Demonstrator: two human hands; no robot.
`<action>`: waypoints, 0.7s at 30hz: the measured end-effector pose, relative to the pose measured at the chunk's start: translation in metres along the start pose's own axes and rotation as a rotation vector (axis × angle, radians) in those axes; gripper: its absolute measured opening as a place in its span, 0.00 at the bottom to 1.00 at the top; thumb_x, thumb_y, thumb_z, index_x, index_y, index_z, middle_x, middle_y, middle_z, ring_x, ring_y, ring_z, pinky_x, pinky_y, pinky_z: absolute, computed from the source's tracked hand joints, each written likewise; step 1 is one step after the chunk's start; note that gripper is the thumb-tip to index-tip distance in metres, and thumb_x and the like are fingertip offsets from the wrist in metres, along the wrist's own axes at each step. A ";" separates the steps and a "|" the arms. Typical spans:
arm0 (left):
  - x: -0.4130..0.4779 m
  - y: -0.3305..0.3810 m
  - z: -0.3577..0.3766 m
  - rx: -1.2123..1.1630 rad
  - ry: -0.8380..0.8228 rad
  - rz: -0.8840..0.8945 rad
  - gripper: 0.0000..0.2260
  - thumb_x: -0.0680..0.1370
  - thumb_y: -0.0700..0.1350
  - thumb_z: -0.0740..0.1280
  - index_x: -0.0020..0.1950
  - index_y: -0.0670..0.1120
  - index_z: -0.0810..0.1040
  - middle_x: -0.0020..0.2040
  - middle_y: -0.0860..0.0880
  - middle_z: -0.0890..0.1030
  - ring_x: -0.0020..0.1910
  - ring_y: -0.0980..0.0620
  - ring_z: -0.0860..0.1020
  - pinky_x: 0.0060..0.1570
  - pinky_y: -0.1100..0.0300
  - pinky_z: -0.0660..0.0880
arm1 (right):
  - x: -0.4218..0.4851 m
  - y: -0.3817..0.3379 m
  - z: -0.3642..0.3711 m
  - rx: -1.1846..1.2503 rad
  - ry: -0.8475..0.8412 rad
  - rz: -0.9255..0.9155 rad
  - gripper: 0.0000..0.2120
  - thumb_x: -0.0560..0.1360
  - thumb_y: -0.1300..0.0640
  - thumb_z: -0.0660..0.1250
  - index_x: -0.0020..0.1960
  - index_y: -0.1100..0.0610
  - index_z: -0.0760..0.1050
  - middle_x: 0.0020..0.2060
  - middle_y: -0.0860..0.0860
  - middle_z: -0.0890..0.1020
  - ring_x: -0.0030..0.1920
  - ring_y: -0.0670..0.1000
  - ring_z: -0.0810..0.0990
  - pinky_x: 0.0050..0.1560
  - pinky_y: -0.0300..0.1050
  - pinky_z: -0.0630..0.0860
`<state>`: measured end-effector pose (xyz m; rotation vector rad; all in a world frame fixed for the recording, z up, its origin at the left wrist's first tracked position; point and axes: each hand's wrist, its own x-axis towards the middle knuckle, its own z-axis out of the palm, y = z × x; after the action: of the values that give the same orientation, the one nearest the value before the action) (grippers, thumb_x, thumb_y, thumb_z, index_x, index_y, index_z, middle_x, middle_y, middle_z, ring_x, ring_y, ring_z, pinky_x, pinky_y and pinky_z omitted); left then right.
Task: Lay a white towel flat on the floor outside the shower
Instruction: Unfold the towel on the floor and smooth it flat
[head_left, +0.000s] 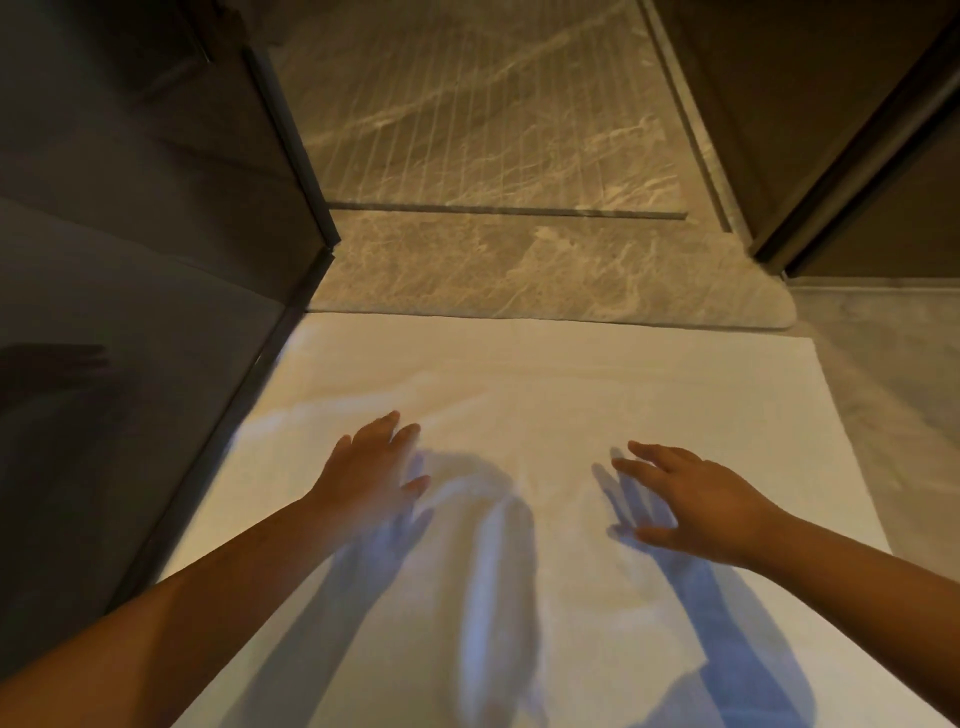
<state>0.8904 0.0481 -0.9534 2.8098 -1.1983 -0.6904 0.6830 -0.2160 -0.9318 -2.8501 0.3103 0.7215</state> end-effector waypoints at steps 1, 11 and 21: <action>-0.001 0.013 -0.006 -0.008 0.013 0.026 0.25 0.77 0.55 0.60 0.70 0.47 0.60 0.73 0.44 0.61 0.70 0.46 0.61 0.65 0.51 0.62 | -0.011 0.010 0.002 0.002 0.006 0.007 0.37 0.72 0.35 0.58 0.74 0.46 0.48 0.76 0.48 0.50 0.74 0.49 0.55 0.67 0.46 0.64; -0.008 0.100 -0.054 0.443 -0.020 0.310 0.24 0.77 0.58 0.58 0.69 0.49 0.59 0.68 0.47 0.66 0.63 0.46 0.68 0.57 0.53 0.68 | -0.076 0.101 0.056 0.286 0.150 0.222 0.37 0.71 0.41 0.66 0.74 0.50 0.53 0.75 0.52 0.54 0.73 0.52 0.56 0.68 0.45 0.63; 0.022 0.183 0.044 0.090 -0.139 0.067 0.41 0.69 0.63 0.67 0.74 0.55 0.50 0.77 0.45 0.43 0.74 0.43 0.41 0.67 0.36 0.50 | -0.088 0.138 0.092 0.421 0.193 0.381 0.38 0.69 0.38 0.66 0.73 0.46 0.53 0.75 0.54 0.50 0.75 0.55 0.49 0.70 0.56 0.61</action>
<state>0.7610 -0.0896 -0.9695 2.8188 -1.3715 -0.8610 0.5324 -0.3135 -0.9859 -2.4772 0.9323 0.3748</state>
